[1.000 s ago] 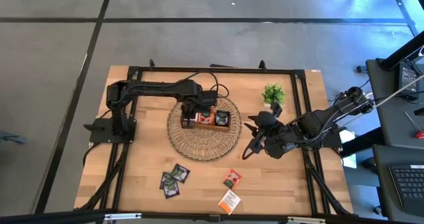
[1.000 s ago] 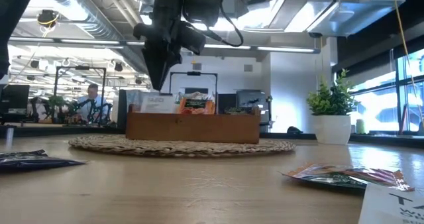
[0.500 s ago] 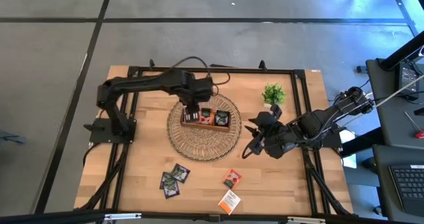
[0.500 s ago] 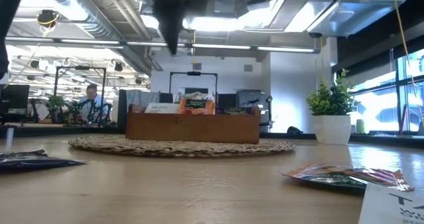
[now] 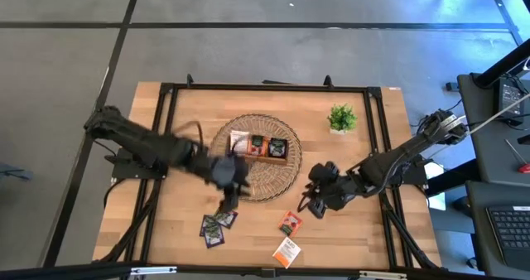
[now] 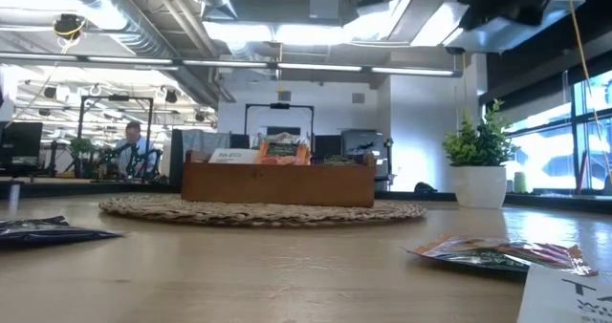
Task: Pick & Place Tea
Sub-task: Put the purple tea bag into the right section of the wooden organizer
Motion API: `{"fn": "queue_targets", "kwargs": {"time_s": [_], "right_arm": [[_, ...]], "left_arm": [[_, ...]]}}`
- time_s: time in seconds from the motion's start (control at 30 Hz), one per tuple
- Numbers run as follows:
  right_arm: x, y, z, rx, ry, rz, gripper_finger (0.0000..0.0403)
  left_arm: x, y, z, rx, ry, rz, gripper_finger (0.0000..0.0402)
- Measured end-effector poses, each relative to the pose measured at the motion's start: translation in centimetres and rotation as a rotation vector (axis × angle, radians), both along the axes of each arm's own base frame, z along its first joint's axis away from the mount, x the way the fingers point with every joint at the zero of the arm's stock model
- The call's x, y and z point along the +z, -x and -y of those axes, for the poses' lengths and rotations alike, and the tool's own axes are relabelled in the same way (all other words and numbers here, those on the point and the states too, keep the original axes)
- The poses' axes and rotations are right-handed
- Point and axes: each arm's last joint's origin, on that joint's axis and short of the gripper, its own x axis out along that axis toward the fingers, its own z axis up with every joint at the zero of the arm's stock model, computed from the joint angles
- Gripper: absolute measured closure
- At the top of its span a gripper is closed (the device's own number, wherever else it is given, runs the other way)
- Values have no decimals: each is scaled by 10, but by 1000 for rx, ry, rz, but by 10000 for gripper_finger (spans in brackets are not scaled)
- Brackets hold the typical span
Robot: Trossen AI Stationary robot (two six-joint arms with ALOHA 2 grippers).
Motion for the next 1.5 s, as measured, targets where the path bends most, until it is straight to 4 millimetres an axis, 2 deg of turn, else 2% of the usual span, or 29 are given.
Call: {"fn": "queue_targets", "kwargs": {"time_s": [0.17, 0.33, 0.57, 0.8, 0.97, 1.1, 1.5], "right_arm": [[-23, -10, -6, 20, -109, 199, 269], [-36, -12, -8, 48, -189, 356, 269], [-50, -23, -15, 66, -258, 456, 269], [-79, -57, -34, 41, -279, 384, 269], [-93, -82, -40, 23, -296, 348, 269], [-106, -96, -42, 8, -356, 301, 269], [-157, -108, -47, -136, -495, 146, 269]], "left_arm": [[-44, 18, 42, 172, 97, -134, 265], [-76, 40, 69, 320, 189, -239, 267], [-132, 58, 83, 501, 189, -386, 265], [-170, 50, 85, 573, 131, -491, 267], [-188, 44, 84, 586, 122, -571, 265], [-195, 39, 87, 581, 145, -570, 268], [-200, 21, 96, 626, 256, -386, 267]]}}
